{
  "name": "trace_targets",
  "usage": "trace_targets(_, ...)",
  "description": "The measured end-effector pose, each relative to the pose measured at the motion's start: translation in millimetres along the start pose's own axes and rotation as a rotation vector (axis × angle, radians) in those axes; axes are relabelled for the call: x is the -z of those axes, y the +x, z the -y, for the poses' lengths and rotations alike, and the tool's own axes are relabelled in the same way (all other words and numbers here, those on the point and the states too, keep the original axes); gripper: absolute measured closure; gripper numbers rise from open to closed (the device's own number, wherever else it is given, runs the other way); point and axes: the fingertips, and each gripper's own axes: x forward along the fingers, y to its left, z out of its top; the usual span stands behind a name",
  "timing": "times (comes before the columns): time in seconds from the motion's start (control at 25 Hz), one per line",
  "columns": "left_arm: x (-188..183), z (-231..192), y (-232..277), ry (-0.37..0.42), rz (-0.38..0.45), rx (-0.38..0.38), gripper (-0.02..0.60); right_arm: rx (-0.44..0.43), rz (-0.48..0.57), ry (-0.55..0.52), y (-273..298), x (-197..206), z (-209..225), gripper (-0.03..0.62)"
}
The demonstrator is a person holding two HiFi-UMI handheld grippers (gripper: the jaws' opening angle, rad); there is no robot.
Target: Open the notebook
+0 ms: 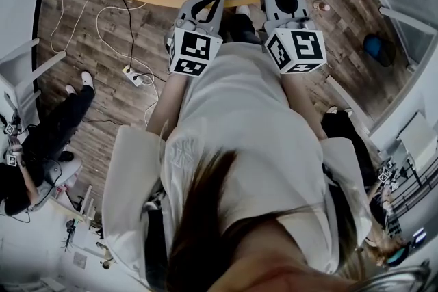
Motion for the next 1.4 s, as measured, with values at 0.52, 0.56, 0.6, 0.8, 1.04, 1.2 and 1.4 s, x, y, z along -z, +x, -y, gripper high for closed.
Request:
trace_targets(0.52,-4.4,-18.5,-22.1,-0.015,0.062,-0.019,0.546,-0.007,0.003,-0.021,7.8,0.5,-24.6,0.592)
trace_targets(0.56,-3.8,-20.3,-24.5,-0.014,0.065,-0.024,0.546,-0.011,0.001,-0.022,8.2,1.5,-27.6,0.592)
trace_targets(0.6,-3.1,-21.9,-26.9,-0.011,0.068,-0.030,0.546,-0.014,-0.001,-0.024,8.5,2.6,-30.6,0.592)
trace_targets(0.8,-0.9,-30.2,-38.2,-0.014,0.079,-0.049,0.548,-0.019,-0.002,-0.033,9.2,4.1,-42.5,0.592)
trace_targets(1.04,1.0,-40.0,-49.8,-0.024,0.092,-0.071,0.549,-0.018,0.003,-0.043,7.0,3.2,-50.7,0.592)
trace_targets(1.2,4.1,-46.2,-57.3,-0.036,0.099,-0.086,0.549,-0.014,0.009,-0.048,5.2,1.9,-54.4,0.592)
trace_targets(1.4,9.1,-54.5,-64.8,-0.051,0.103,-0.101,0.549,-0.011,0.012,-0.051,5.1,1.8,-60.3,0.592)
